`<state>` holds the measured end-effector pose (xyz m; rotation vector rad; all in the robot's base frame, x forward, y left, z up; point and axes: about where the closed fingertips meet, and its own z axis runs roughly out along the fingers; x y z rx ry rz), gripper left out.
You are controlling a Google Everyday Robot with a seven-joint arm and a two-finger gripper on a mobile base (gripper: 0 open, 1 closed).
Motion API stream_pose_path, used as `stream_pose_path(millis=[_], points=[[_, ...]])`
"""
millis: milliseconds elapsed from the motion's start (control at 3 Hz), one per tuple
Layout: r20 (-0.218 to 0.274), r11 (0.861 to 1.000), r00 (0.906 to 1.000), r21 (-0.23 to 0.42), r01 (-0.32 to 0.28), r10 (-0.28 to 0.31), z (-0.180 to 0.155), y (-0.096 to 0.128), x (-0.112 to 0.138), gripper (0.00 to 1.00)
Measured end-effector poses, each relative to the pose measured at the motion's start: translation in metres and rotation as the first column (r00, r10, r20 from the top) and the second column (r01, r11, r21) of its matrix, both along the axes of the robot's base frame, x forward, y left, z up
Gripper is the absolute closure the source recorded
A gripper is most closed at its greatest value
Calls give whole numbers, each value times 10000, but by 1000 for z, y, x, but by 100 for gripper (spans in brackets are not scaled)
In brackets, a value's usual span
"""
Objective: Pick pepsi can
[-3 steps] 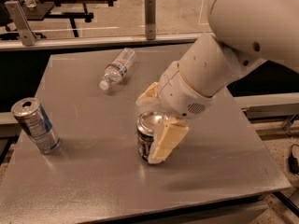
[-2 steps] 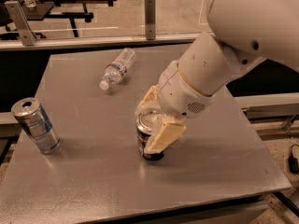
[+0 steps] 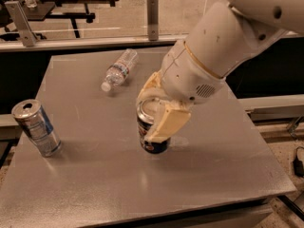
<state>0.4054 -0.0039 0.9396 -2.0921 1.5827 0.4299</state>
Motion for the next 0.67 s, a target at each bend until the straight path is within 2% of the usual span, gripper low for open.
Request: stream_pose_path(millis=[333,667], points=[[203,9976,9983,407,-560,552,71,2,-5,100],[204,9976,9983,408,-560,552,71,2,-5,100]])
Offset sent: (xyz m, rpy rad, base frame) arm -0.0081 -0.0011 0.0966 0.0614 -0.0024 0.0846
